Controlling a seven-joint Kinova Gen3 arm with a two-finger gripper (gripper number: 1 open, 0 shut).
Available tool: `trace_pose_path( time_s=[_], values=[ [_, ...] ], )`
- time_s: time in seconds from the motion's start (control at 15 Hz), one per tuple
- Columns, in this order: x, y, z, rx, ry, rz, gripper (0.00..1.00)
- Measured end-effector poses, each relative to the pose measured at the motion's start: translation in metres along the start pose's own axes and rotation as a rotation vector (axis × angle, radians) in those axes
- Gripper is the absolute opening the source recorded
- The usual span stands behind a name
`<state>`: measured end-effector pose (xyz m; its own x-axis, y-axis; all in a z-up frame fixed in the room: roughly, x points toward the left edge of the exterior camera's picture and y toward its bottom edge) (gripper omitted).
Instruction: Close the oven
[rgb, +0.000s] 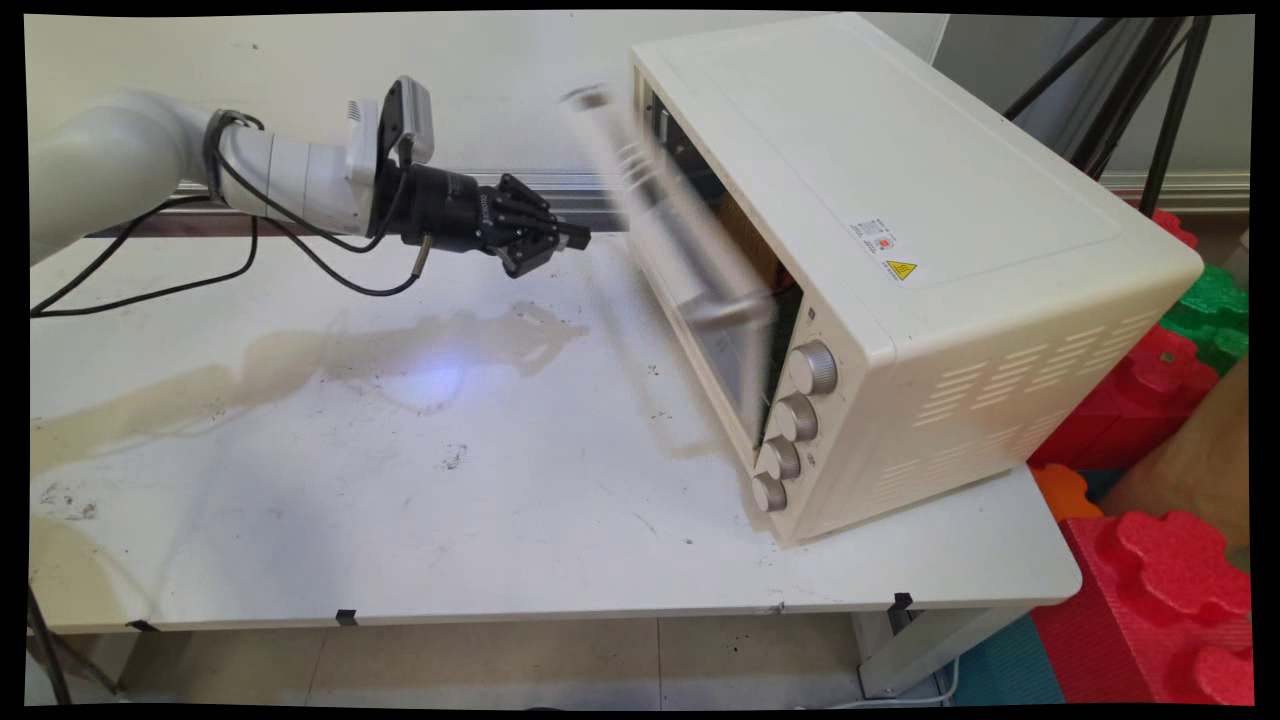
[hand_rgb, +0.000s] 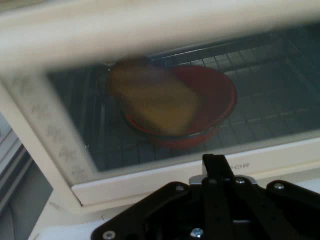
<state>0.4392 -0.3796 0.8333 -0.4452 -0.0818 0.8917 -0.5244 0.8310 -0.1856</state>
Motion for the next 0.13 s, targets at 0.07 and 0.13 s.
trace_pose_path(
  time_s=[0.07,0.13],
  values=[
    [0.0008,-0.0006,0.0008,0.001,0.000,0.002,0.00],
    [0.0016,-0.0010,0.0011,0.001,-0.001,0.006,0.00]
  ],
)
